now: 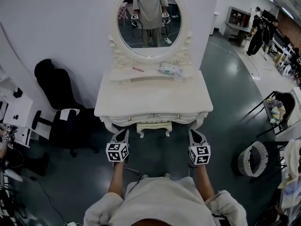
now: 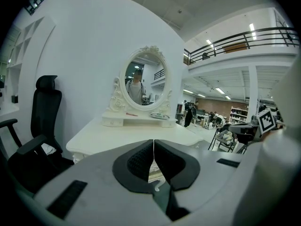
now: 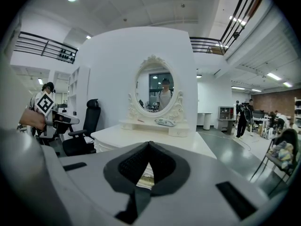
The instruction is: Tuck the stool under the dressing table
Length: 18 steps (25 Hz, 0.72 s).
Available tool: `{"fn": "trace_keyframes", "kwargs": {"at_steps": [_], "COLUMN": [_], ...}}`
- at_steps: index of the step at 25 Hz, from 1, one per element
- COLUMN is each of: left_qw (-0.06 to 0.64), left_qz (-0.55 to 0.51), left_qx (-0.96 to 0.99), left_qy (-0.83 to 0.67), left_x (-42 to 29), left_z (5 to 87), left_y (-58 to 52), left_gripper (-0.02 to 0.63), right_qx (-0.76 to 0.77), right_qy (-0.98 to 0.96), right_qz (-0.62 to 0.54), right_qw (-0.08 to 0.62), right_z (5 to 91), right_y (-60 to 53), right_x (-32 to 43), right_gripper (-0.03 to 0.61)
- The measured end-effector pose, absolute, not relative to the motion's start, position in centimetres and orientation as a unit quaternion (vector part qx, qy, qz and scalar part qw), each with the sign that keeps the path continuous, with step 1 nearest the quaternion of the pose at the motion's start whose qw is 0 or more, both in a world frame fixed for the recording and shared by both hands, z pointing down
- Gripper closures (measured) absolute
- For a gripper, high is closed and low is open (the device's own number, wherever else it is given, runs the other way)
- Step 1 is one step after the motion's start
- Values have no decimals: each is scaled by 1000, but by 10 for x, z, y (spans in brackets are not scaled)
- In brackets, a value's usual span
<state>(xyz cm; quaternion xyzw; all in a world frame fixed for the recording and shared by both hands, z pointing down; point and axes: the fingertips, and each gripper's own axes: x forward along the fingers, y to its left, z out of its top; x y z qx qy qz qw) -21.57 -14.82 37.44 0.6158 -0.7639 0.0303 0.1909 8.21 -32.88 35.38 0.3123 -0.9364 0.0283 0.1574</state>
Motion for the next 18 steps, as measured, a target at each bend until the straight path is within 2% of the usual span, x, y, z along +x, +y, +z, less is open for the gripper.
{"fn": "trace_keyframes", "kwargs": {"at_steps": [18], "left_qw": [194], "left_qz": [30], "left_qx": [620], "left_qy": [-759], "left_x": [-214], "left_z": [375], "left_y": [-154], "left_gripper": [595], "right_qx": [309], "right_qy": [-936], "right_qz": [24], "right_qw": [164], "right_z": [356], "right_y": [-330], "right_x": [79], "right_gripper": [578]}}
